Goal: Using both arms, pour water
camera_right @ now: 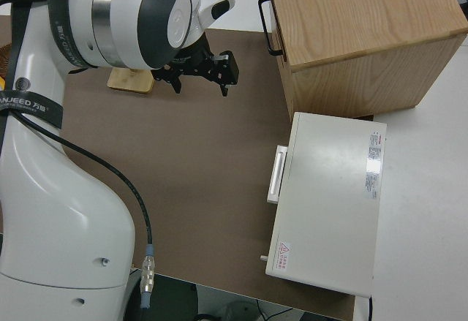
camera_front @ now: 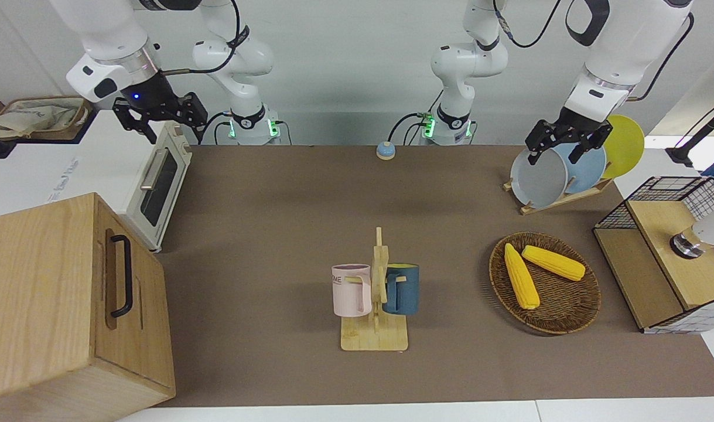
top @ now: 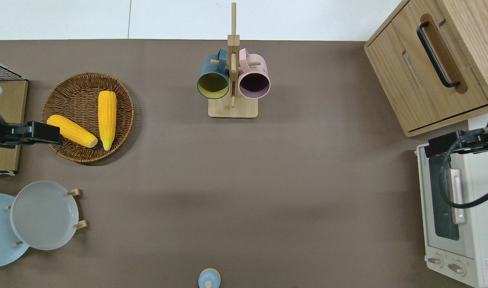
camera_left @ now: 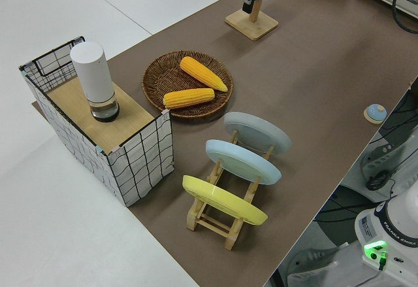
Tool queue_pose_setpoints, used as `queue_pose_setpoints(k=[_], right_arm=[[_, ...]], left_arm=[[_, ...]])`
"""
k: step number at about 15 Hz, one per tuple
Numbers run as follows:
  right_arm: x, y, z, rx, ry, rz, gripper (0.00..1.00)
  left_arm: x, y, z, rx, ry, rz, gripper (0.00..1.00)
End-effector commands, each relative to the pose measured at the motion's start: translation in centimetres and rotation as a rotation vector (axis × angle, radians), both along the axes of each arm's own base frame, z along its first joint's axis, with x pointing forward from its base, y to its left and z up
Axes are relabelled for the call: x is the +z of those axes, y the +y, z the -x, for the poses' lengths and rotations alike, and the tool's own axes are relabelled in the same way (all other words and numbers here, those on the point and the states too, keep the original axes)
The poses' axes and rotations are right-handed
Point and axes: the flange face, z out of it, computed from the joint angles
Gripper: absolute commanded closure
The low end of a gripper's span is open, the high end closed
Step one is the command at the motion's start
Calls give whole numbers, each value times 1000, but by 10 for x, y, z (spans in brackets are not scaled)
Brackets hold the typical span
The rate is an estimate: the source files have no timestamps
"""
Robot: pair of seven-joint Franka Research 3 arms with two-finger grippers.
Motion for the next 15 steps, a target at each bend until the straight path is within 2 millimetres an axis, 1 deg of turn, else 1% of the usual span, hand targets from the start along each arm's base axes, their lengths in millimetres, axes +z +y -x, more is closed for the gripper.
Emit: queue_pose_setpoints(k=[1, 3, 7, 10, 12, 15], right_arm=[[5, -5, -3, -24, -38, 21, 13], [6, -5, -3, -26, -42, 20, 13], [7, 4, -3, 3, -47, 22, 13], [8, 4, -4, 6, -56, 17, 13], [9, 6, -9, 10, -96, 18, 13], [10, 18, -19, 28, -188, 17, 13]], left_arm=[[6, 3, 10, -2, 36, -62, 0], [5, 4, 10, 1, 38, -61, 0], [6, 2, 10, -2, 36, -61, 0], [6, 1, 10, -4, 36, -63, 0], [6, 3, 10, -1, 35, -61, 0], [6, 6, 10, 4, 35, -63, 0]])
